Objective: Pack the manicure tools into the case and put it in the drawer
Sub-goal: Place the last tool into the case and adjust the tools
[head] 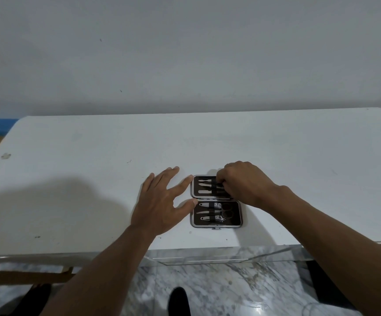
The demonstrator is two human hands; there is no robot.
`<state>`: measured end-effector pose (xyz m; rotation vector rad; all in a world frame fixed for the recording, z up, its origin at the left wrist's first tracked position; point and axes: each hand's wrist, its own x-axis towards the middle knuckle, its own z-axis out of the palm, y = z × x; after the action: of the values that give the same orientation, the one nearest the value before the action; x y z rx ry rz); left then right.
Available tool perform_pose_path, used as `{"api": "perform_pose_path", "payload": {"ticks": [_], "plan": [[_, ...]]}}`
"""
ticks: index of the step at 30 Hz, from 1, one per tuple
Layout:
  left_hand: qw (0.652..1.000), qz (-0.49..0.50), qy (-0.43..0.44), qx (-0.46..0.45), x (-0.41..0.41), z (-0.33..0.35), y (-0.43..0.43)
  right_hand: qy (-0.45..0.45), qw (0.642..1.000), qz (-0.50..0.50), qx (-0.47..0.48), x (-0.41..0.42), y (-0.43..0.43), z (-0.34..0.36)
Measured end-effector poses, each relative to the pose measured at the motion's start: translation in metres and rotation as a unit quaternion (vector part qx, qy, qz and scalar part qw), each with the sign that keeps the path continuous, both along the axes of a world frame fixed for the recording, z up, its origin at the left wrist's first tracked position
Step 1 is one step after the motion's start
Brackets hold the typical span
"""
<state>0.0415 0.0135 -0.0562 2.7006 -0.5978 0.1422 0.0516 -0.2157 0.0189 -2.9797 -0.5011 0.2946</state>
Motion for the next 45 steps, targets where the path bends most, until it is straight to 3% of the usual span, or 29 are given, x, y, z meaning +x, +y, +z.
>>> {"api": "perform_pose_path", "payload": {"ticks": [28, 45], "plan": [[1.0, 0.001, -0.003, 0.001, 0.0, 0.0, 0.0, 0.019, 0.997, 0.003, 0.071, -0.001, -0.004, -0.002], [1.0, 0.003, -0.007, 0.0, 0.002, 0.0, 0.0, 0.005, 0.975, -0.107, 0.197, -0.017, -0.006, 0.002]]}}
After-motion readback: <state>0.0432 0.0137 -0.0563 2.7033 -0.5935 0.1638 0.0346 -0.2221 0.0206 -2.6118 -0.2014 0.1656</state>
